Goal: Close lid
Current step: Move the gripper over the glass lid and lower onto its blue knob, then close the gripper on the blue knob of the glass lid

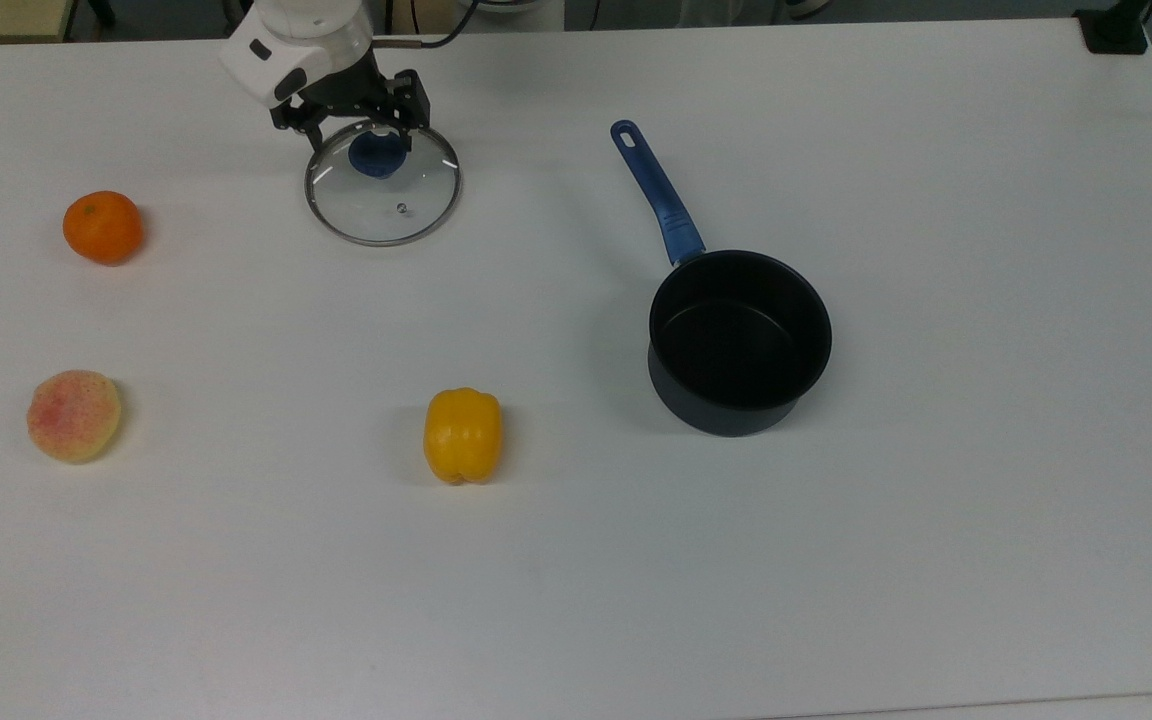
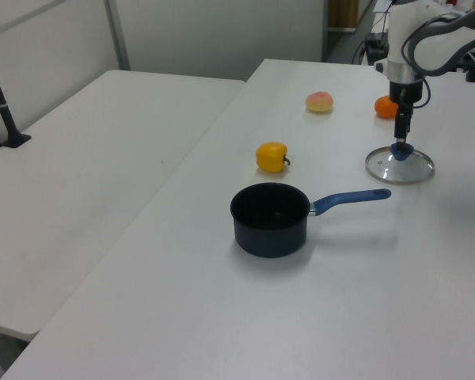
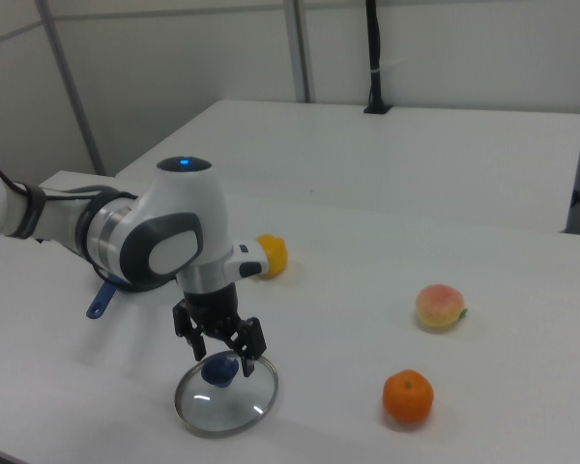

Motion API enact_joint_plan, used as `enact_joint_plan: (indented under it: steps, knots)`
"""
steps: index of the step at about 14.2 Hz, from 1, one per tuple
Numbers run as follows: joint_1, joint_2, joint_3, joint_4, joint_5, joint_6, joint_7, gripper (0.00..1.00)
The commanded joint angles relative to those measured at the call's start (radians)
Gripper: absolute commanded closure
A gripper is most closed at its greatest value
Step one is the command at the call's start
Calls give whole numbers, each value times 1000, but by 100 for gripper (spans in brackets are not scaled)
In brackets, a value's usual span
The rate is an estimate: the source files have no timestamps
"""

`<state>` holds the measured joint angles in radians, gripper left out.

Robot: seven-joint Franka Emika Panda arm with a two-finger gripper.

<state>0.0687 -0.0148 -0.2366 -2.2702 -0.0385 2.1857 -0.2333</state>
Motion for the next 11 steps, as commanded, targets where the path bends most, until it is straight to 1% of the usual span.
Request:
enact_joint_plan:
  steps: [1,6,7,8,9,10,11]
  knots:
    - [14,-10,-4,-84,-9,118,43,0]
    - [17,13,-4,-84,-9,138,71,0]
    - [17,13,-4,-83,-9,135,71,3]
    - [17,13,-4,-81,-9,132,71,9]
    - [17,13,-4,-81,-8,132,72,9]
    - [17,13,-4,-81,-8,132,75,18]
    - [17,13,-4,-80,-9,129,77,32]
